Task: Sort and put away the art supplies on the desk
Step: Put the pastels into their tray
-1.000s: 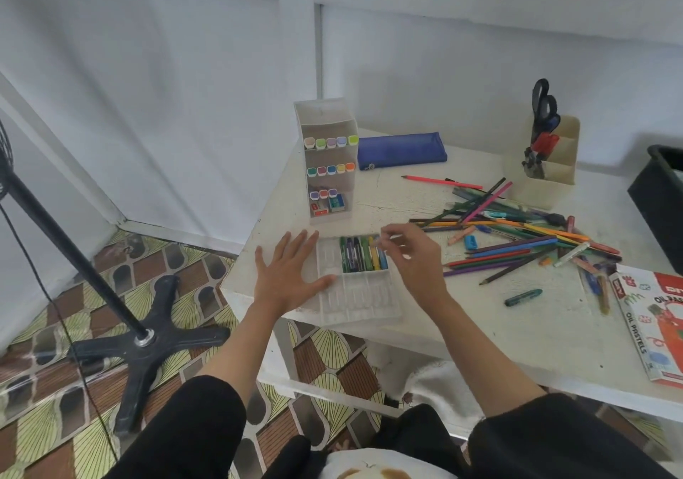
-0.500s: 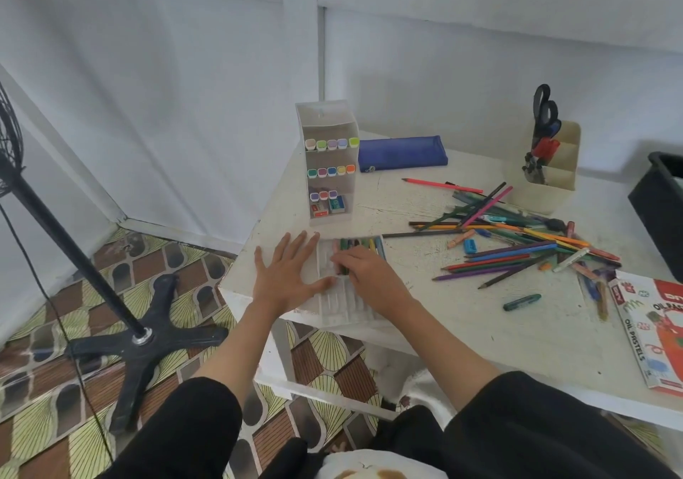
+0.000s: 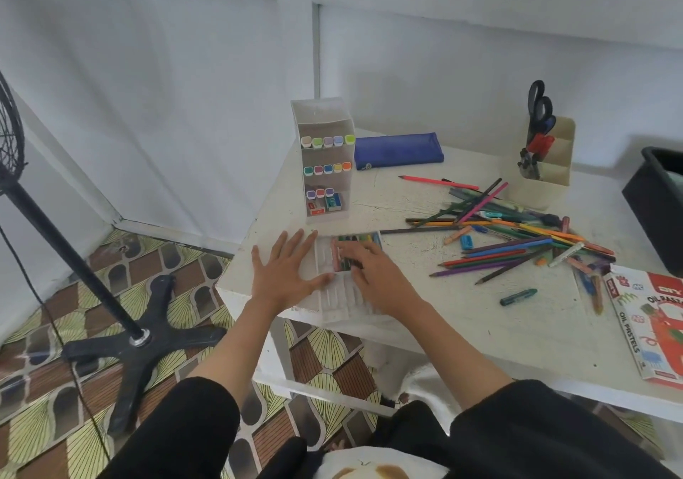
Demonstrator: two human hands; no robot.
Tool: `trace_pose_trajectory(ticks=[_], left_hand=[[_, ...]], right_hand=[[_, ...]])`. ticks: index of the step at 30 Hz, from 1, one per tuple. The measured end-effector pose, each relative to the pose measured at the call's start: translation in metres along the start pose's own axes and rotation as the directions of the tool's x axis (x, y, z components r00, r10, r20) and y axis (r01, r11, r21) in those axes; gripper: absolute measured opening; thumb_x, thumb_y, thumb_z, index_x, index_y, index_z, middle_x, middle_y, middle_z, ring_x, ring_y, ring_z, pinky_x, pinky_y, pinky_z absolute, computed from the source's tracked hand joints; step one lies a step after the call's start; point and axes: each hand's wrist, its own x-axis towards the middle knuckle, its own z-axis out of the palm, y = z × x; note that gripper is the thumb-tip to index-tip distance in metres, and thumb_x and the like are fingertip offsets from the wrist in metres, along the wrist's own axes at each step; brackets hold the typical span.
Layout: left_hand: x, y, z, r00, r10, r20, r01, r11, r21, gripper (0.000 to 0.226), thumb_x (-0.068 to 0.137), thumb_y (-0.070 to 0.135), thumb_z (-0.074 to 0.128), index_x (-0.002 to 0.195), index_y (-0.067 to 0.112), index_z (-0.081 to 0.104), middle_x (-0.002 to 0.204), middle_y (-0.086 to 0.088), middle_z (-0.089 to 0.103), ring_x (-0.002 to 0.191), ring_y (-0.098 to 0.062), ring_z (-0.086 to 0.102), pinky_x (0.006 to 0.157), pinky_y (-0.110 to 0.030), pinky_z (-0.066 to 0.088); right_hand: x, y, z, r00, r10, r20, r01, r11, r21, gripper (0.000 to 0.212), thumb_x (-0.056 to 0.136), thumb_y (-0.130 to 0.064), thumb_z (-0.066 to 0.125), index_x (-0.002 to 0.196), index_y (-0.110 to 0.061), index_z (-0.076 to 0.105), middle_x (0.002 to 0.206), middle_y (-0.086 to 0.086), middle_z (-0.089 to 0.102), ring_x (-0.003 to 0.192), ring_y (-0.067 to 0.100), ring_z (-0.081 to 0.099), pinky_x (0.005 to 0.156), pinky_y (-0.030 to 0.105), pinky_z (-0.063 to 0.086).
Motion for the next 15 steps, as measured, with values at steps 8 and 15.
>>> trace_pose_trajectory(ticks=[8, 15], left_hand=[[0.003, 0.025, 0.009, 1.0, 0.026, -0.009, -0.027, 0.999, -0.033, 0.101, 0.06, 0.089, 0.009, 0.149, 0.043, -0.002, 0.16, 0.01, -0.005, 0.146, -0.013, -0.014, 0.111, -0.06, -0.011], [0.008, 0.05, 0.017, 0.999, 0.035, -0.021, -0.037, 0.992, -0.117, 0.086, 0.091, 0.058, 0.043, 0.152, 0.02, -0.004, 0.16, 0.004, -0.005, 0.146, -0.013, -0.011, 0.113, -0.054, -0.01]], right_hand=[[-0.045, 0.062, -0.049, 0.882, 0.222, -0.415, -0.246, 0.969, -0.003, 0.035, 0.089, 0.003, 0.052, 0.121, -0.008, 0.058, 0.113, 0.01, 0.06, 0.108, 0.018, 0.047, 0.094, 0.024, 0.041], [-0.122, 0.112, -0.077, 0.661, 0.377, -0.649, -0.526, 0.85, -0.042, 0.035, 0.081, -0.001, 0.064, 0.115, -0.008, 0.062, 0.109, 0.012, 0.065, 0.108, 0.033, 0.046, 0.085, 0.036, 0.039]])
